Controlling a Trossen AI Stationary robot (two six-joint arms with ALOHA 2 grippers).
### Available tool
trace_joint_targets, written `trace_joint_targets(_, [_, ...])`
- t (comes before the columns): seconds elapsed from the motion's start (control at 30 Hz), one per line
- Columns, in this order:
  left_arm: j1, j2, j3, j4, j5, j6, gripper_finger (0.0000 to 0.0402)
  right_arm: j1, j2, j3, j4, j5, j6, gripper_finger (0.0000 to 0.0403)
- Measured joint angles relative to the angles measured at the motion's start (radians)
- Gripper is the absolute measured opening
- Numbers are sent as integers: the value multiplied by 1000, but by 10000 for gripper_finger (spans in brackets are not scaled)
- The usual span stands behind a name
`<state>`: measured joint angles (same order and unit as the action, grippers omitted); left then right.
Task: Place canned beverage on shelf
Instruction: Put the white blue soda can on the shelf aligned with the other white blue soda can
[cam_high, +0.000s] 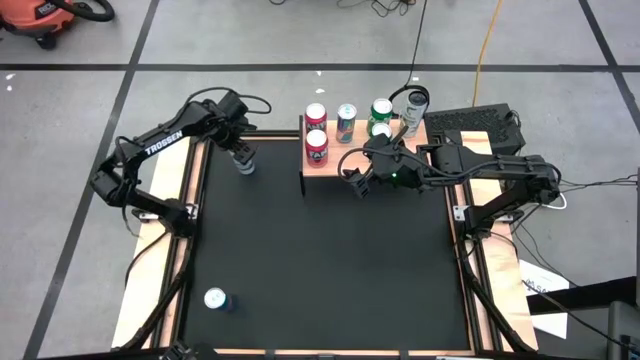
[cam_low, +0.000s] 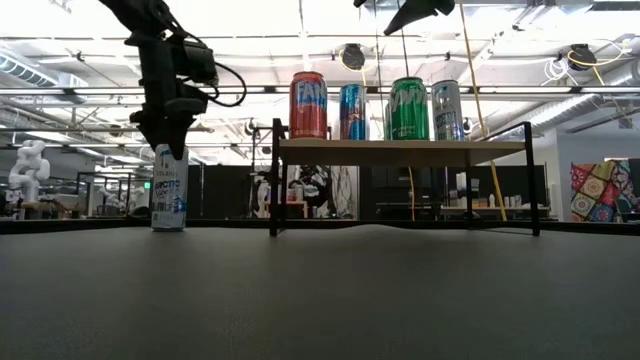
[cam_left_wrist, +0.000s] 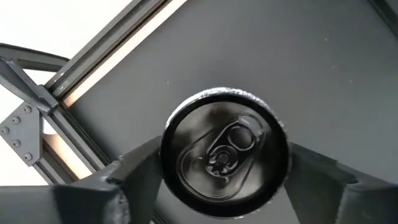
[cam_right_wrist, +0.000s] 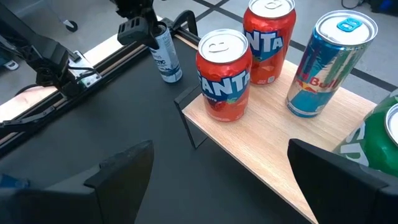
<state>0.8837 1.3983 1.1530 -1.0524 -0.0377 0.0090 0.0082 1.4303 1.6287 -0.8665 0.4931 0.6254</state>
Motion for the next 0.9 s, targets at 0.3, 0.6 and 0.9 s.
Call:
trace_joint_targets(0.3, [-4, -20, 6, -60, 5, 21, 236, 0, 0, 0, 0, -60, 2, 357])
trace_joint_targets(0.6, [-128, -198, 32, -206, 47, -137, 245, 11, 0, 0, 11, -102, -38, 357])
trace_joint_targets(0.9, [-431, -305, 33, -189, 85, -453, 246, 124, -16, 0, 173, -44, -151, 356])
